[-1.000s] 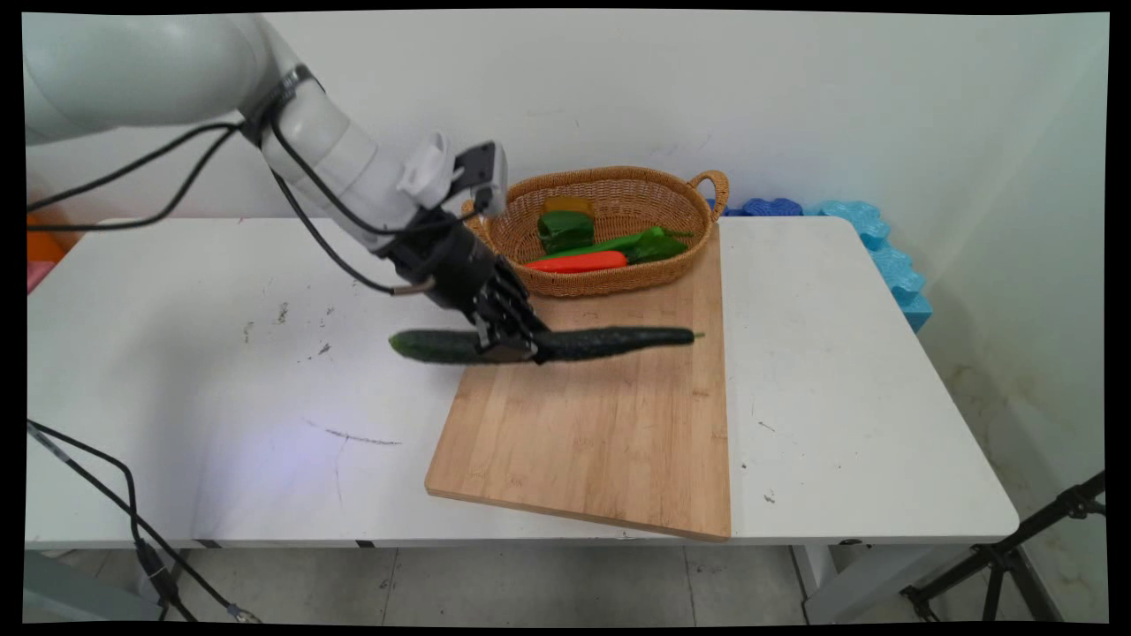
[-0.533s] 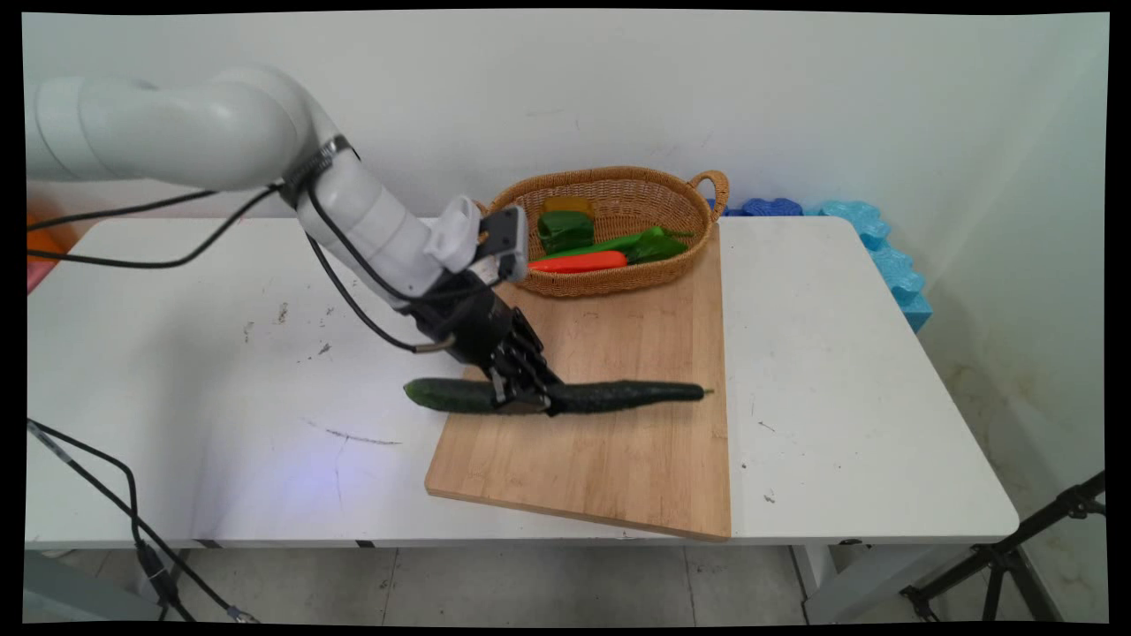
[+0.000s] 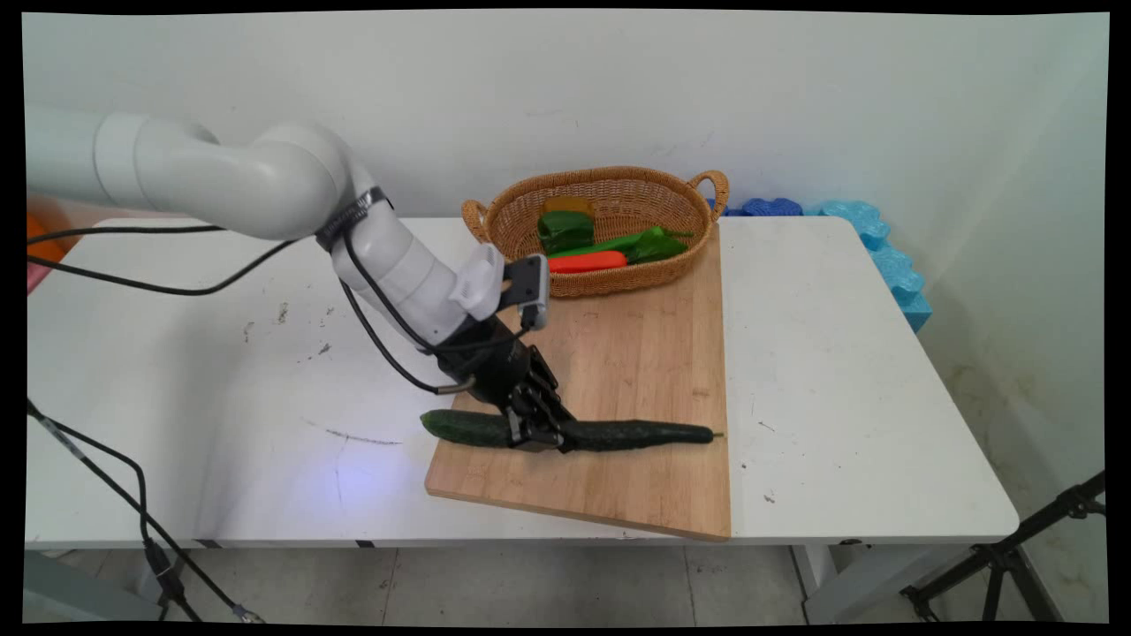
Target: Place the picked object on the cutting board
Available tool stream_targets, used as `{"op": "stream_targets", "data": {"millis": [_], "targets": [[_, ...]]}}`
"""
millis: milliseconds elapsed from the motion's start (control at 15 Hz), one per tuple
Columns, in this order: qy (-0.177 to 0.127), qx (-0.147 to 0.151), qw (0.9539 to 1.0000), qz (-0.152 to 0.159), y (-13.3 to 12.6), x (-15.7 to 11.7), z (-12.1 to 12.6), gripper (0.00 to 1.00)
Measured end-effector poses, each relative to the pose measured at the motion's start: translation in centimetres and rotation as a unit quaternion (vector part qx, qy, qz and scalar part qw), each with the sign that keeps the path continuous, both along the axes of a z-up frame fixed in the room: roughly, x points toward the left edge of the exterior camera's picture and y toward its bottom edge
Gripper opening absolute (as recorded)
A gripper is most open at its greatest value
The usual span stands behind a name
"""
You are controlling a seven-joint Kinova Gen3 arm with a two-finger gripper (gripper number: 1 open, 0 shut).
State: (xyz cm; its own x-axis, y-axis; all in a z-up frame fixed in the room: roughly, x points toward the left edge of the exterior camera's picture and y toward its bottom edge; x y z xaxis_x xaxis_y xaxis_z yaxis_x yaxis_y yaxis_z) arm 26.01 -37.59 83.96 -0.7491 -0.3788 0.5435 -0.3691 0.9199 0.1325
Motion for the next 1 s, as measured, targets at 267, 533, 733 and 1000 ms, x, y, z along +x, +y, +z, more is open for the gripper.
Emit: {"op": "stream_targets", "data": {"millis": [267, 533, 733, 1000], "targets": [[-0.002, -0.003, 1.0, -0.008, 0.0, -0.8, -1.5, 0.0], [-0.005, -0.008, 0.9998, -0.015, -0.1, -1.2, -2.7, 0.0], [-0.006, -0.011, 0.9998, -0.018, -0.1, -1.3, -3.3, 1.0], [-0.005, -0.018, 0.9995, -0.027, 0.0, -1.4, -3.6, 1.0]]}}
